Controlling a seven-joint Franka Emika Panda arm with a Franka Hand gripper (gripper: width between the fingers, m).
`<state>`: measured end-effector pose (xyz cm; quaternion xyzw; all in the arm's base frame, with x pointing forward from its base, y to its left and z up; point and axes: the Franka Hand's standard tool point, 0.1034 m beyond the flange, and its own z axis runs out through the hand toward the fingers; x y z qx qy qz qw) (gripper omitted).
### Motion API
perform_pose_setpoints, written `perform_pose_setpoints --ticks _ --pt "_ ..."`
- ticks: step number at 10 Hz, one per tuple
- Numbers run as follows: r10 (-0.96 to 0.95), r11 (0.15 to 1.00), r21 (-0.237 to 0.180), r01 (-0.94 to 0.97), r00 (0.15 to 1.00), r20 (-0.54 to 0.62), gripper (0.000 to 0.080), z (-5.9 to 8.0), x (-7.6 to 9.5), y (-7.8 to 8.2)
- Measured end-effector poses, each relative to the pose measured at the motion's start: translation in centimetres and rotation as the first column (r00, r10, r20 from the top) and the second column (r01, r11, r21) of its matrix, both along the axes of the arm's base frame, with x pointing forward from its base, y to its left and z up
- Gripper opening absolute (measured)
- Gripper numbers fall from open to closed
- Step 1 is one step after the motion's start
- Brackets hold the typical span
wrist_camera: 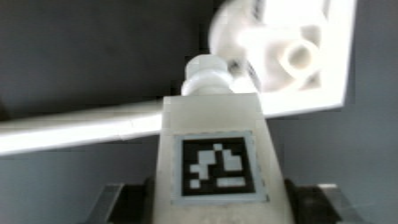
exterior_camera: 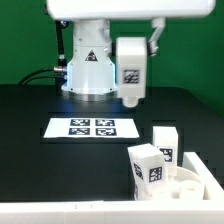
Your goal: Assemble stool
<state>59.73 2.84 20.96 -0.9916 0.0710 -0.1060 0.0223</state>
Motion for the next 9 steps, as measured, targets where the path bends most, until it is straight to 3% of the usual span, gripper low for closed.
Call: perform_pose_setpoints --ticks 1,2,4,6,7,8,9 --pt "-0.022 1.0 -0.001 0.022 1.0 0.012 0.0334 -0.4 -0.9 -1.2" --pt "-0.031 0.999 -0.008 0.032 0.995 0.098 0.0334 -0.2 -0.2 -1.2" --pt "-0.03 0.999 -0.011 0.031 0.994 0.101 0.0334 -0.7 -0.3 -0.5" --pt "-0.006 1.0 -0.028 0.011 0.988 0.155 0.0334 -1.4 2.2 4.4" --pt "0.021 0.999 -0.04 -0.013 0.979 0.204 0.0334 -2.1 3.3 6.1" --pt "0.033 0.999 -0.047 -0.025 0.983 0.179 0.0334 -2.9 2.8 6.8" --pt "0.033 0.999 -0.046 -0.025 0.983 0.181 0.0334 -2.7 2.9 6.7"
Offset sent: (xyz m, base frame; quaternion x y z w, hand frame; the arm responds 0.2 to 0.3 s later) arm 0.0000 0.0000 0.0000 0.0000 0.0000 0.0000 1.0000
